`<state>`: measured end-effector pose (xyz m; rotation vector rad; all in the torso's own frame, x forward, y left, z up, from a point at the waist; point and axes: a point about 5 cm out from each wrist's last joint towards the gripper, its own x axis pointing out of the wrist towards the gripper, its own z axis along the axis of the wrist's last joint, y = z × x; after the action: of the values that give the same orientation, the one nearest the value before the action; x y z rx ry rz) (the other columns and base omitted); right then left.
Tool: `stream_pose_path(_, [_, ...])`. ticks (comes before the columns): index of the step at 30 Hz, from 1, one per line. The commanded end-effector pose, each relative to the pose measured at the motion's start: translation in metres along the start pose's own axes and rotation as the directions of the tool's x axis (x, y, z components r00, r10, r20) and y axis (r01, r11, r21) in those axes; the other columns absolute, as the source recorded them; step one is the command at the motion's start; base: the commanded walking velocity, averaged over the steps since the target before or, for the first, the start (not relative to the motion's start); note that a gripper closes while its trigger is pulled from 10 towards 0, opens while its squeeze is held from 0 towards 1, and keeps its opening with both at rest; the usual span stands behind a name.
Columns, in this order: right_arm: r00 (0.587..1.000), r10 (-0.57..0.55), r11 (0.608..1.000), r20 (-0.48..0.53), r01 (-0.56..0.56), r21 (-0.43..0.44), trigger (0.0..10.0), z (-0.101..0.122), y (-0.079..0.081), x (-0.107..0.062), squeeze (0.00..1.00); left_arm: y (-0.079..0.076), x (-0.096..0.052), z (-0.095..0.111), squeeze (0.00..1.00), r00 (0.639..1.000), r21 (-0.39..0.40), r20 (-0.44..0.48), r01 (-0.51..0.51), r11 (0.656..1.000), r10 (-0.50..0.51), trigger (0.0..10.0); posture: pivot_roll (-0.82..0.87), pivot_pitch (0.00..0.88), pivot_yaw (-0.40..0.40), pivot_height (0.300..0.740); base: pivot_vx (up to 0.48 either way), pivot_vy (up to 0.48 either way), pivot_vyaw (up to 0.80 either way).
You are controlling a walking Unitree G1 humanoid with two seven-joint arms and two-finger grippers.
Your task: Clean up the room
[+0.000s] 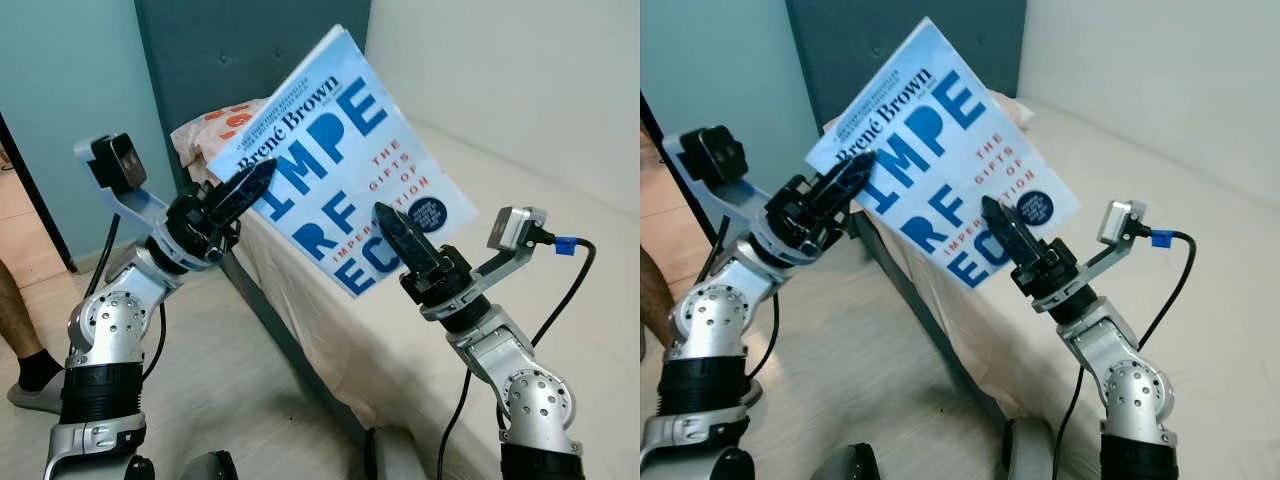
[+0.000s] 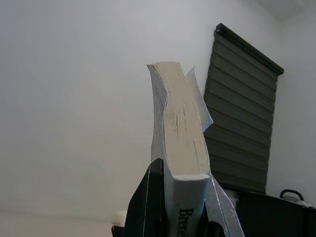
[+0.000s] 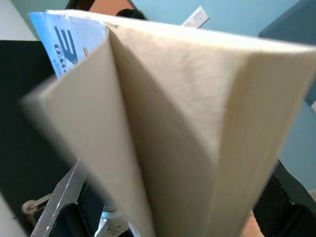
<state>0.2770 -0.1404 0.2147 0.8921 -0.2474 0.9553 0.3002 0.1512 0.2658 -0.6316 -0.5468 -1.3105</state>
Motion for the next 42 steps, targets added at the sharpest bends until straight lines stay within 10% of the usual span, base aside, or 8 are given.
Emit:
stream_pose_path(1, [1.000,0.025,1.000,-0.013,-0.025,0.011,10.0,-0.002,0.004,0.000,0.00,-0.006,0.004,0.005,0.00,0.998,0.009,0.011,0.057,0.998,-0.057,0.0,-0.04,0.002,-0.028,0.530,0.000,0.000,0.00])
stream_pose_path(4, [0.998,0.059,0.998,-0.014,-0.059,0.020,0.0,-0.003,0.008,-0.001,0.00,-0.006,0.004,0.005,0.00,0.999,0.011,0.012,0.050,0.999,-0.050,0.0,-0.04,0.005,-0.027,0.530,0.000,0.000,0.00])
stream_pose_path(29, [0.997,0.071,0.997,-0.013,-0.071,-0.001,0.0,0.004,0.010,-0.017,0.00,0.009,-0.004,0.013,0.00,0.998,0.071,-0.002,-0.065,0.995,0.065,0.0,-0.04,0.015,-0.020,0.530,0.000,0.000,0.00])
stream_pose_path(31, [0.998,0.058,0.998,-0.013,-0.059,-0.004,0.0,0.003,0.008,-0.016,0.00,0.010,-0.003,0.005,1.00,0.996,0.048,-0.004,-0.085,0.995,0.085,0.0,-0.04,0.015,-0.020,0.530,0.000,0.000,0.00])
stream_pose_path(33, [0.999,0.043,0.999,-0.009,-0.043,-0.010,0.0,0.003,0.006,-0.015,0.00,0.010,-0.003,0.000,1.00,0.996,0.032,-0.011,-0.090,0.995,0.090,0.0,-0.04,0.015,-0.020,0.530,0.000,0.000,0.00])
stream_pose_path(35, [1.000,0.002,1.000,0.000,-0.002,-0.023,0.0,0.004,0.000,-0.015,0.00,0.011,-0.005,-0.008,1.00,0.993,0.011,-0.016,-0.118,0.993,0.118,3.3,-0.04,0.015,-0.020,0.530,0.000,0.000,0.00])
stream_pose_path(36, [1.000,-0.025,0.999,0.004,0.025,-0.031,0.0,0.004,-0.003,-0.015,0.00,0.015,-0.008,-0.012,1.00,0.988,0.003,-0.019,-0.153,0.988,0.153,10.0,-0.04,0.015,-0.020,0.530,0.000,0.000,0.00])
stream_pose_path(42, [0.987,-0.163,0.984,-0.001,0.163,-0.072,0.0,0.001,-0.022,-0.020,0.00,0.032,-0.028,-0.022,1.00,0.946,0.003,-0.026,-0.324,0.946,0.324,10.0,-0.04,0.012,-0.015,0.530,0.000,0.000,0.00])
